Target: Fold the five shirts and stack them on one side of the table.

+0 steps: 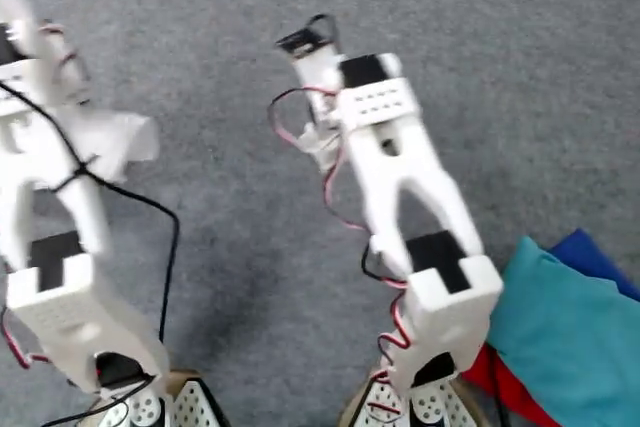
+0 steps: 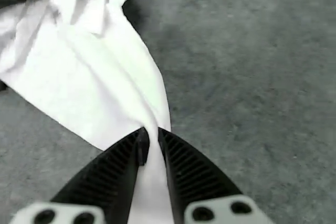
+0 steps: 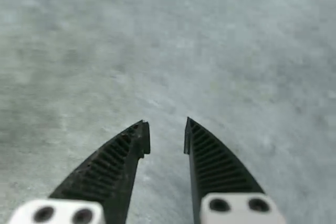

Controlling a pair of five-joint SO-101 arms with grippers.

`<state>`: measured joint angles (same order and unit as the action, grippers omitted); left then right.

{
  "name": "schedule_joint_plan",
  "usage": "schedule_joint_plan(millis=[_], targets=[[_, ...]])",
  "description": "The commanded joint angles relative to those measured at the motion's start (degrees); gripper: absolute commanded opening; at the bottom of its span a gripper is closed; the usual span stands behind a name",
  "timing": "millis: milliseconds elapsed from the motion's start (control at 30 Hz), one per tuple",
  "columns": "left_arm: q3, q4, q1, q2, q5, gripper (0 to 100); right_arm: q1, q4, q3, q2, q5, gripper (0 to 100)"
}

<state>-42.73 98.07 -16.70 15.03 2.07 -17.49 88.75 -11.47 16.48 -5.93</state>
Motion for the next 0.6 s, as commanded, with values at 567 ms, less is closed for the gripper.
schedule_joint_plan(millis=[567], targets=[[-6.07,0.62,42.02,-5.58,0.7,6,24.4,3.16,-2.59,-12.18,-6.77,13.4]])
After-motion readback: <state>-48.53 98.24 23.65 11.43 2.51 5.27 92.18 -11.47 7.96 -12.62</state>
